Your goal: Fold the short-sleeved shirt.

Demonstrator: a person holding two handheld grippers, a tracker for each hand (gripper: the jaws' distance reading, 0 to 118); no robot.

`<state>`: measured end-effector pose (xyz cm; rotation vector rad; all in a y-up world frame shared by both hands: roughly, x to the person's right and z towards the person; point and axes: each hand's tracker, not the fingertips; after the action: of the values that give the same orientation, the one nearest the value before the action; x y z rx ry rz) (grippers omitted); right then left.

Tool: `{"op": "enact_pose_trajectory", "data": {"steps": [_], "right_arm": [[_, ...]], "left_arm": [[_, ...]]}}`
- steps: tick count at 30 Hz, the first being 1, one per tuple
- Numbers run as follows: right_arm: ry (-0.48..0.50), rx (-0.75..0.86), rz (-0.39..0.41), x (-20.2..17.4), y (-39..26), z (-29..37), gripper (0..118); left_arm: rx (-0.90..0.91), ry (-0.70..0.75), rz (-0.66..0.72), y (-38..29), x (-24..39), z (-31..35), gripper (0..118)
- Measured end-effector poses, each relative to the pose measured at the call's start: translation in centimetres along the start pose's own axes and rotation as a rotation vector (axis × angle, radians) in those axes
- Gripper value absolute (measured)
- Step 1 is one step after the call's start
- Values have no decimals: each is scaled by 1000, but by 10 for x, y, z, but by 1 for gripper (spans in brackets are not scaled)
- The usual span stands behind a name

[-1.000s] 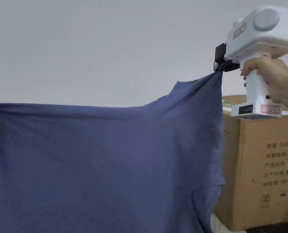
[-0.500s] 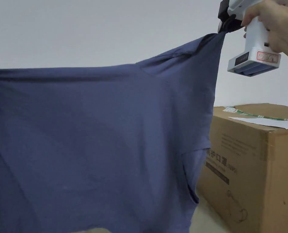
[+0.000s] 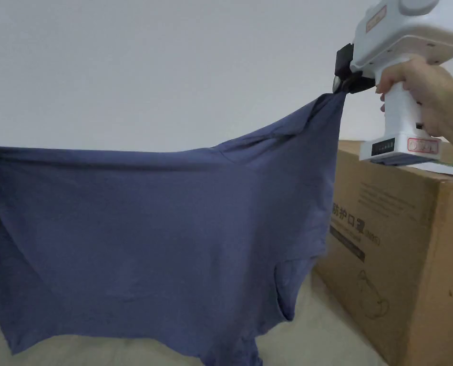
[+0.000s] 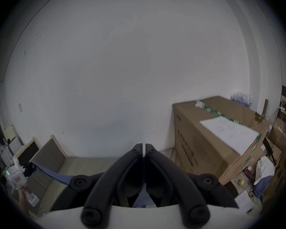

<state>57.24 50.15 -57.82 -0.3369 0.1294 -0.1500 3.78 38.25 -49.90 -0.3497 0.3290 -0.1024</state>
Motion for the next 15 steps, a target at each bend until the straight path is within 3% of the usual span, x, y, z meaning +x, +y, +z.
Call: {"op": "enact_pose_trajectory", "data": {"steps": [8,10,12,14,15], "right_arm": [[25,-229,-3,21,-152,-41,2],[119,-260,-86,37,-207,-28,2],[170,-338,-86,50,-262,-7,2],[129,-380,-50,63,-312,18,2],[134,-382,-74,70,-339,33,2]], "left_arm": [[-262,-54,29,-173,7,-44,0],[-342,-55,11,-227,12,-39,0],[-431,-106,78,-276,9,-23,0],[-432,-120,85,-321,6,2,0],[-483,-90,63,-344,6,17,0]]}}
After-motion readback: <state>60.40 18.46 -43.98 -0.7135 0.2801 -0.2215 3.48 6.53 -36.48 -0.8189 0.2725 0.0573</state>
